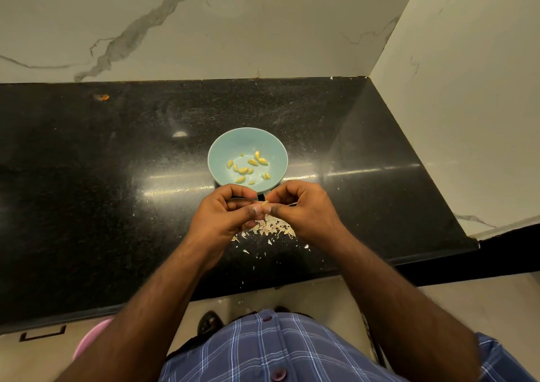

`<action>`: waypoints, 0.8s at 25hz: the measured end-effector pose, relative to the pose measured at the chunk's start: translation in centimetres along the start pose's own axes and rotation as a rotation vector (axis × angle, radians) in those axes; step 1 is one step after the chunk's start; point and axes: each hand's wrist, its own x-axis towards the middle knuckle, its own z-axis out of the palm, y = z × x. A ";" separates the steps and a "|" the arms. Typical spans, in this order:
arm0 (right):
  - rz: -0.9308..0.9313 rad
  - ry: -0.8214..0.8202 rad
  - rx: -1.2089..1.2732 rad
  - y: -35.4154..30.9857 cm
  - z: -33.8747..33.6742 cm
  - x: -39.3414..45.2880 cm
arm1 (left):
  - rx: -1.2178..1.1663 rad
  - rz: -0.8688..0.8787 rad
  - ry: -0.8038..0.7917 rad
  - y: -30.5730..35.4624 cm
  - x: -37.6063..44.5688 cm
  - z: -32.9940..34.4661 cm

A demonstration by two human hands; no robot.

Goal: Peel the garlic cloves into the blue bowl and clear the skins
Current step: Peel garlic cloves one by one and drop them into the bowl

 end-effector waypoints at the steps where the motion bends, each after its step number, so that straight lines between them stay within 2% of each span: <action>1: 0.020 -0.005 0.055 0.1 0.0 0.0 | 0.002 0.013 0.019 -0.1 0.1 0.0; 7: 0.185 -0.026 0.374 -0.9 -0.1 0.0 | 0.064 0.071 0.050 -0.4 0.3 -0.1; 10: 0.265 -0.053 0.460 -1.4 -0.3 -0.1 | 0.125 0.100 0.039 -0.3 0.2 0.0; 14: 0.378 -0.065 0.552 -1.4 -0.5 -0.2 | 0.087 0.110 0.040 -0.4 0.1 0.1; 18: 0.317 -0.045 0.533 -1.2 -0.2 -0.3 | 0.024 0.088 0.025 -0.6 0.2 0.1; 20: 0.248 -0.012 0.419 -0.7 0.0 -0.3 | -0.017 0.071 0.031 -0.5 0.1 0.2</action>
